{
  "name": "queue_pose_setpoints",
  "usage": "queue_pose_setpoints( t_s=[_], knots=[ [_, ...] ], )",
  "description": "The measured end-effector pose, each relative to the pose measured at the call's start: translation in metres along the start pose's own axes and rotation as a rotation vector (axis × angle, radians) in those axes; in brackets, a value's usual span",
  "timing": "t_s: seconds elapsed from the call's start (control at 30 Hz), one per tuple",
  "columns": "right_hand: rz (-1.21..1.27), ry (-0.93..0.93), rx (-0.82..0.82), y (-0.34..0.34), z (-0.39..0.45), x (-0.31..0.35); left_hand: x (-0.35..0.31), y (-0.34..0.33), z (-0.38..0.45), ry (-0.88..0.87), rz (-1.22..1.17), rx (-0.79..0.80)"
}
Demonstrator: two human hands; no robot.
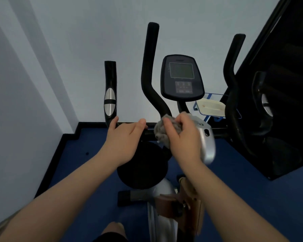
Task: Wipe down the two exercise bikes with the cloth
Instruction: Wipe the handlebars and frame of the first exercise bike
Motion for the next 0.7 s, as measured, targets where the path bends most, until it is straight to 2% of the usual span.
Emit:
queue_pose_setpoints(
  t_s=[0.13,0.23,0.4,0.57,0.7],
  knots=[
    [0.089,-0.028,-0.099,0.003,-0.010,-0.002,-0.001,0.000,-0.001,-0.011,0.004,0.002],
    [0.149,-0.031,-0.088,0.004,-0.032,-0.008,-0.002,0.002,-0.001,-0.011,-0.009,-0.031],
    [-0.015,0.035,-0.088,0.001,0.014,0.014,0.001,0.001,0.000,-0.009,-0.004,-0.015],
    [-0.049,0.025,-0.037,-0.003,-0.017,0.000,-0.003,0.005,0.000,-0.046,0.012,-0.069],
    [-0.231,0.099,-0.001,-0.010,0.017,0.019,-0.002,0.005,0.001,-0.060,0.038,-0.065]
  ],
)
Point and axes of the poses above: each hand's wrist, its own z-axis towards the middle knuckle, its own y-axis out of the back of the hand, x = y × z, the point moved 9 cm from there along z, towards the middle knuckle, and after that the axes turned 3 degrees about x, right-handed, at the moved point
